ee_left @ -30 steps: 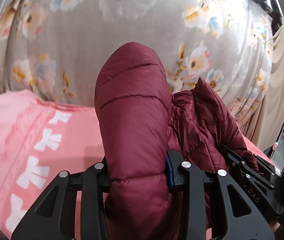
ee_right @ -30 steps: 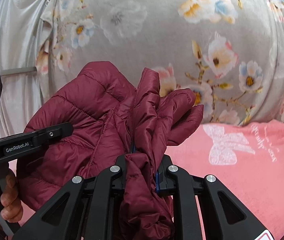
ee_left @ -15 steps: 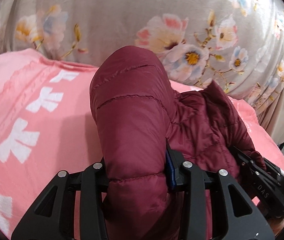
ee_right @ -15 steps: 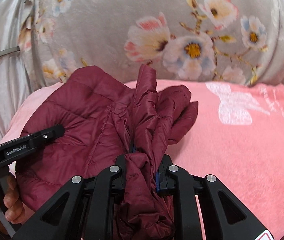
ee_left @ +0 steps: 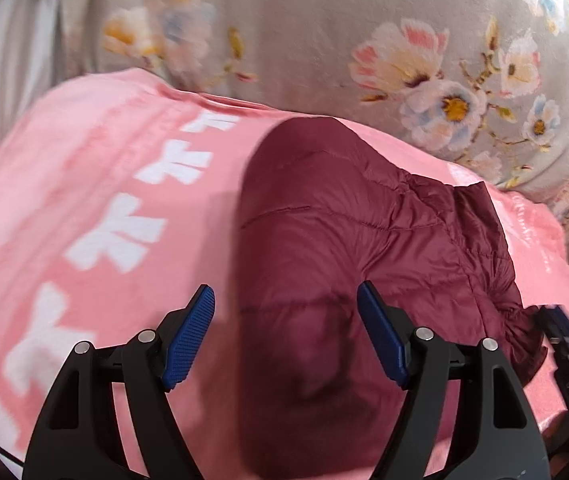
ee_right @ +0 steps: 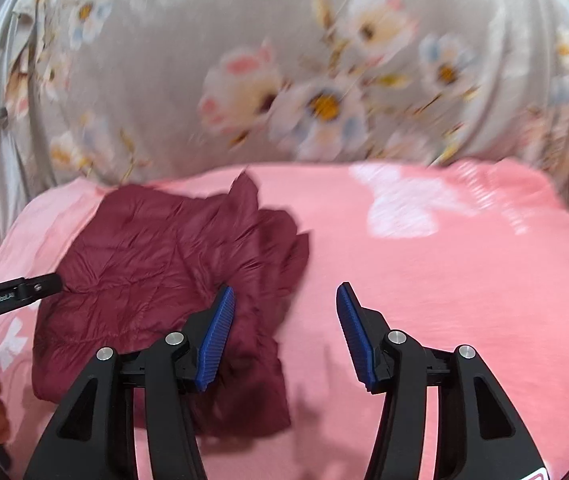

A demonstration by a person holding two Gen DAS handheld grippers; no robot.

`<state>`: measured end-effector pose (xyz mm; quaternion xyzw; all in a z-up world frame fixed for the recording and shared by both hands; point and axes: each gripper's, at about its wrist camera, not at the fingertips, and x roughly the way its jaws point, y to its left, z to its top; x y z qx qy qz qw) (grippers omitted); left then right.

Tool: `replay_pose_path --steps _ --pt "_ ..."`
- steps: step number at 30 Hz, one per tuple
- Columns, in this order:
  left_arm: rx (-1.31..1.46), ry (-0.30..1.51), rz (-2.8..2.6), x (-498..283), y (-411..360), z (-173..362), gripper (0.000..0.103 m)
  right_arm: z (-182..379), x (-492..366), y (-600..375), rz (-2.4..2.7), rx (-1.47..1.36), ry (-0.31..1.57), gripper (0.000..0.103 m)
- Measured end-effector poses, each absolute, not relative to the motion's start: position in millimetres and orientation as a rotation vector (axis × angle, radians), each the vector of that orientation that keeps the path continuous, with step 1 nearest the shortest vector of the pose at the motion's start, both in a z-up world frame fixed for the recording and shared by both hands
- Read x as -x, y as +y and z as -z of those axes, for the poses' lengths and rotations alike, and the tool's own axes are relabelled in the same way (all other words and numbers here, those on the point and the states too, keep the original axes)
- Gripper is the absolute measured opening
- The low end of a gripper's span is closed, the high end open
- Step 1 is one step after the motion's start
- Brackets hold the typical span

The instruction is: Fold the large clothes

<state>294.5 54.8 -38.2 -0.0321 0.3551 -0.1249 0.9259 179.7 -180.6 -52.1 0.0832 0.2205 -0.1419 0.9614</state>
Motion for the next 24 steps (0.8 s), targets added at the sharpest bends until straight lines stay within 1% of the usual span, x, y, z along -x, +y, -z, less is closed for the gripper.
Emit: replay_pose_path --steps 1,2,4,8,10,13,18,19,21,24 --pt "0.045 0.737 0.247 -285 53 34 0.071 50 -177 -179 0.270 -0.165 0.453 0.034" --pt "0.029 0.751 0.246 -279 51 33 0.071 48 -178 -174 0.243 -0.150 0.475 0.023" --pt "0.018 0.800 0.265 -263 45 36 0.071 44 -183 -164 0.202 -0.104 0.497 0.017" --pt "0.032 0.874 0.295 -230 47 57 0.071 45 -200 -150 0.159 -0.025 0.535 0.016" --pt "0.006 0.885 0.246 -227 50 71 0.071 53 -212 -151 0.160 -0.015 0.578 0.012" --pt "0.001 0.913 0.188 -243 56 86 0.073 73 -223 -160 0.195 -0.043 0.641 0.008" --pt "-0.007 0.916 0.180 -263 59 93 0.079 104 -226 -165 0.205 -0.101 0.736 0.008" --pt "-0.013 0.915 0.182 -267 58 95 0.079 106 -227 -164 0.209 -0.096 0.749 0.008" --pt "-0.023 0.914 0.174 -274 57 97 0.082 109 -231 -162 0.210 -0.097 0.771 0.008" --pt "-0.010 0.917 0.183 -282 57 100 0.083 113 -234 -159 0.216 -0.090 0.796 0.008"
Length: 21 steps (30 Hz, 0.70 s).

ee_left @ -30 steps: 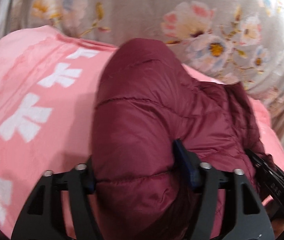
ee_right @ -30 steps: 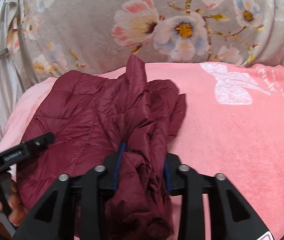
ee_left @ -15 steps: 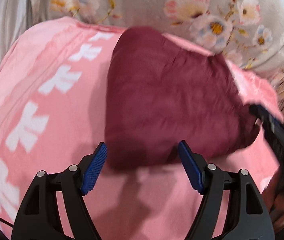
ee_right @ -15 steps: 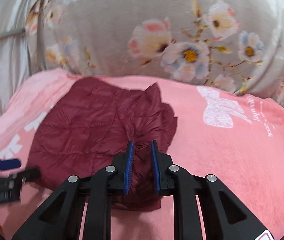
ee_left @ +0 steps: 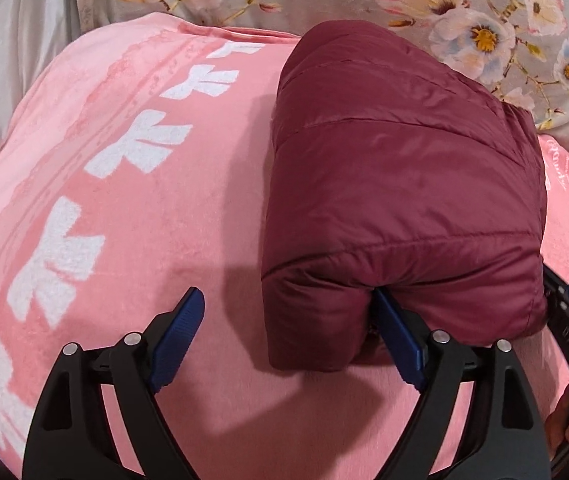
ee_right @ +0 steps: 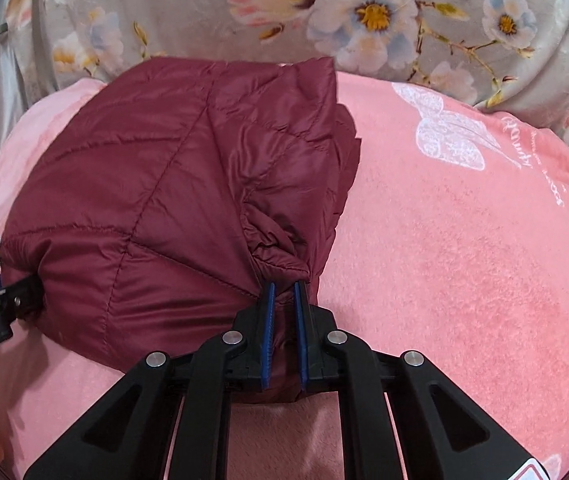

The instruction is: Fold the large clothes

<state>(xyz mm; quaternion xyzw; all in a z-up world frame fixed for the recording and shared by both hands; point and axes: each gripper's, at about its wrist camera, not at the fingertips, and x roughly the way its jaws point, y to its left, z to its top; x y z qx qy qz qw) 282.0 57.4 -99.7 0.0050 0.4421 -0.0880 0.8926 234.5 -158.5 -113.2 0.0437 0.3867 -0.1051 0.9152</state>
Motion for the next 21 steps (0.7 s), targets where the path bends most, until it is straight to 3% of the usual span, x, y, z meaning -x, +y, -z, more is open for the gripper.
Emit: replay_pose_path --steps 8,12,14,21 --pt "-0.010 0.900 0.184 -287 56 109 0.089 117 -240 -153 0.230 -0.072 0.819 0.008" --pt "0.003 0.897 0.193 -284 59 105 0.085 117 -242 -151 0.238 -0.058 0.824 0.008" --pt "0.041 0.903 0.221 -273 63 91 0.076 117 -243 -151 0.241 -0.054 0.825 0.008" --pt "0.043 0.783 0.190 -260 59 26 0.077 111 -237 -148 0.262 -0.029 0.800 0.008"
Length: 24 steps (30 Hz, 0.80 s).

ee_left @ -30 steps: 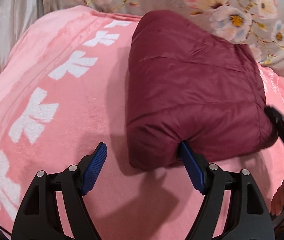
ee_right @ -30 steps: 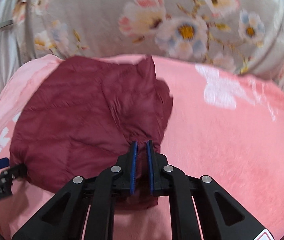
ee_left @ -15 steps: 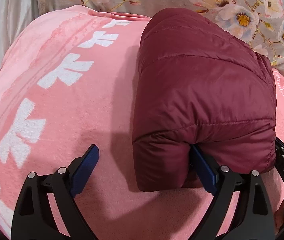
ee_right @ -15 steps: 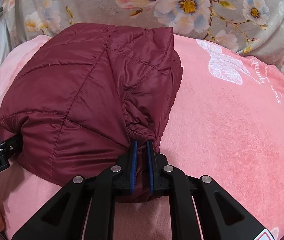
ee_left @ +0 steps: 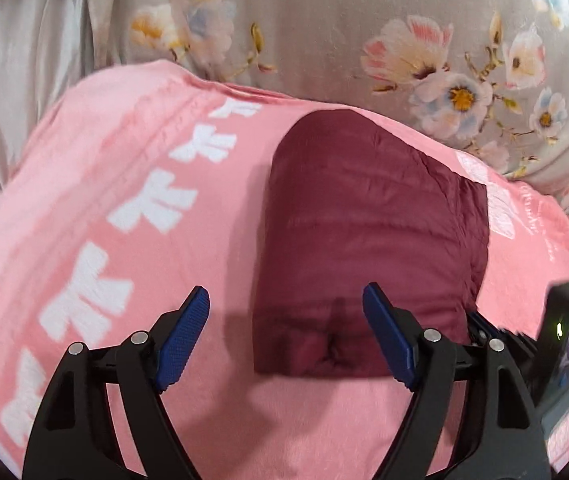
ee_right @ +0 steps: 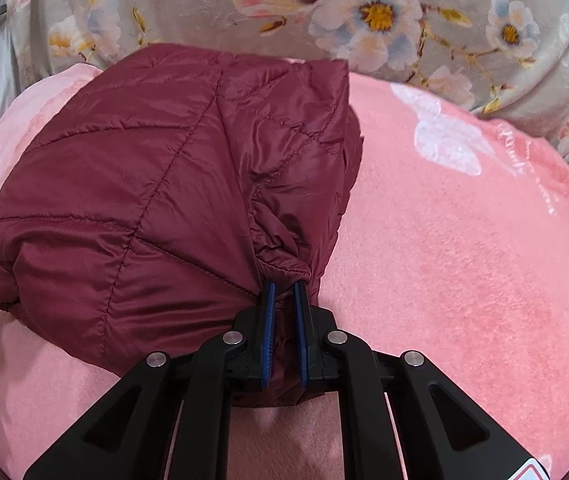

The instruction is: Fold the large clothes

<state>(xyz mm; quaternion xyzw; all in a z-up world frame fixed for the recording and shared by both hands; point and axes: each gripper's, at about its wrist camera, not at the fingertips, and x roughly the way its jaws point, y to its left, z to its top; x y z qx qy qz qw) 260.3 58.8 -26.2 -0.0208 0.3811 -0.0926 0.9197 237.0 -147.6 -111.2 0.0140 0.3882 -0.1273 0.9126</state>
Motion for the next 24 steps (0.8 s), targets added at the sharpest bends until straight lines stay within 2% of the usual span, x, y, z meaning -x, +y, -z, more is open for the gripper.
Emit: replay_pose_path --steps 8,14,24 --pt "-0.054 0.871 0.113 -303 19 65 0.078 80 -222 -141 0.214 -0.101 0.709 0.008" --pt "-0.033 0.887 0.116 -307 18 77 0.080 106 -235 -136 0.207 -0.086 0.759 0.008" --pt "-0.054 0.869 0.099 -307 14 87 0.081 112 -240 -141 0.196 -0.103 0.791 0.008"
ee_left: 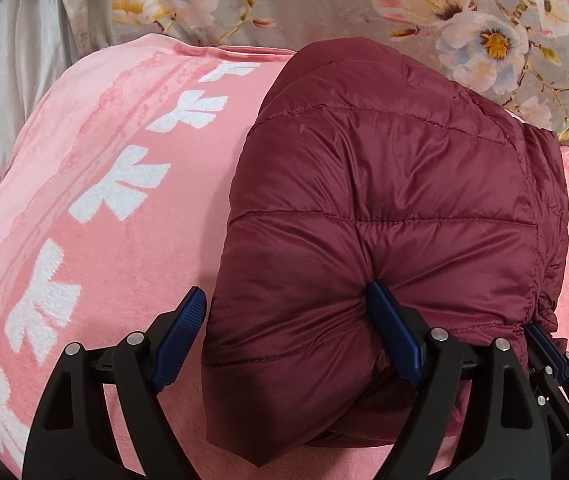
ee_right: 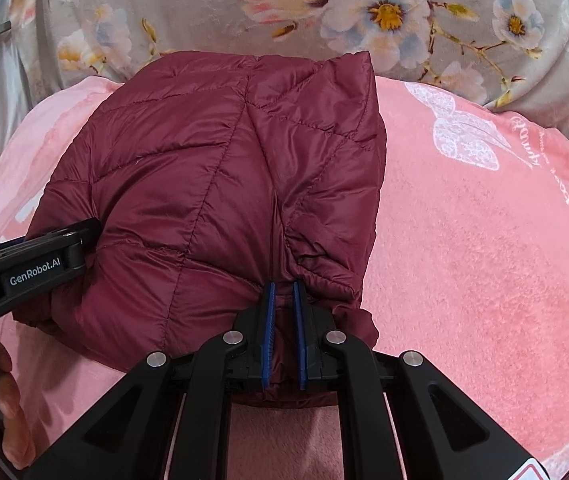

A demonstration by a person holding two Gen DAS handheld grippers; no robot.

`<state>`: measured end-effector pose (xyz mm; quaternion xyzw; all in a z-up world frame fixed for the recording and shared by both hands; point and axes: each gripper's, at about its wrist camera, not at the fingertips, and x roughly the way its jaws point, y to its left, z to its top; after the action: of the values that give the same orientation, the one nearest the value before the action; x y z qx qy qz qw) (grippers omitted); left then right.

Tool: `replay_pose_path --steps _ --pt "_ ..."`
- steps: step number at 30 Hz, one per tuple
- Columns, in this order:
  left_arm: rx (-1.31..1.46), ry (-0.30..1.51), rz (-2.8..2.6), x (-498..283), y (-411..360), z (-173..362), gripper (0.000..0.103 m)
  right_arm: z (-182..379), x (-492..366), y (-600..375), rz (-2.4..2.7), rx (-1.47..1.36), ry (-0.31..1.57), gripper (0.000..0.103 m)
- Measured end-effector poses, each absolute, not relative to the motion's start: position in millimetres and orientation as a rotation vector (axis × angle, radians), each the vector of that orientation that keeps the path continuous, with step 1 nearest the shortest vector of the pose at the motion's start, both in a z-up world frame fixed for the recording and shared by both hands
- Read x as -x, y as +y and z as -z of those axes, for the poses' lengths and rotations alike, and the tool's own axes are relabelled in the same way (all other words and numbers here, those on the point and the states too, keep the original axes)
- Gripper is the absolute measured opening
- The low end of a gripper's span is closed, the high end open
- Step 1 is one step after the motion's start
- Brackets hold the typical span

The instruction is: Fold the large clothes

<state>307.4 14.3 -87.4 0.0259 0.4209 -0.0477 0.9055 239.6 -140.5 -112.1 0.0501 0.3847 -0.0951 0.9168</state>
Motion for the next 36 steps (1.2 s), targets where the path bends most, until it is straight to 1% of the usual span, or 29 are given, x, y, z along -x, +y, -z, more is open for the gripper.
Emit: replay_pose_path --steps 3,6,7,9,11,13,14,16,18,24,28,30,31,32,34,36 --pt "-0.070 0.858 0.087 -303 13 84 0.081 110 -237 -141 0.194 -0.114 0.779 0.008" --pt "-0.069 0.854 0.101 -294 15 77 0.079 102 -220 -142 0.207 -0.126 0.757 0.013" --pt "-0.067 0.844 0.106 -287 15 74 0.079 99 -211 -142 0.210 -0.133 0.748 0.015" --pt "-0.067 0.820 0.112 -271 16 66 0.079 95 -195 -140 0.214 -0.131 0.743 0.026" --pt "-0.075 0.802 0.116 -254 15 61 0.080 91 -174 -141 0.226 -0.132 0.740 0.047" --pt "-0.103 0.770 0.113 -228 11 56 0.085 90 -151 -141 0.232 -0.146 0.732 0.056" --pt "-0.109 0.759 0.114 -216 10 55 0.090 91 -140 -142 0.241 -0.144 0.726 0.060" --pt "-0.119 0.732 0.114 -191 9 56 0.093 93 -113 -141 0.265 -0.137 0.713 0.065" --pt "-0.134 0.724 0.108 -171 6 59 0.095 98 -92 -142 0.270 -0.141 0.715 0.066" --pt "-0.122 0.718 0.106 -119 4 73 0.095 98 -38 -140 0.268 -0.135 0.690 0.066" --pt "-0.095 0.709 0.113 -97 15 56 0.095 73 -2 -136 0.235 -0.087 0.631 0.066" --pt "-0.085 0.698 0.118 -85 24 41 0.095 45 24 -135 0.190 -0.077 0.601 0.066" --pt "-0.079 0.691 0.121 -80 28 34 0.095 35 32 -135 0.168 -0.082 0.592 0.069" --pt "-0.075 0.684 0.122 -75 31 26 0.096 20 44 -135 0.139 -0.090 0.569 0.075" --pt "-0.061 0.669 0.117 -67 36 14 0.098 2 56 -135 0.124 -0.091 0.519 0.083" --pt "-0.041 0.670 0.121 -64 36 8 0.098 4 50 -131 0.127 -0.074 0.508 0.083"
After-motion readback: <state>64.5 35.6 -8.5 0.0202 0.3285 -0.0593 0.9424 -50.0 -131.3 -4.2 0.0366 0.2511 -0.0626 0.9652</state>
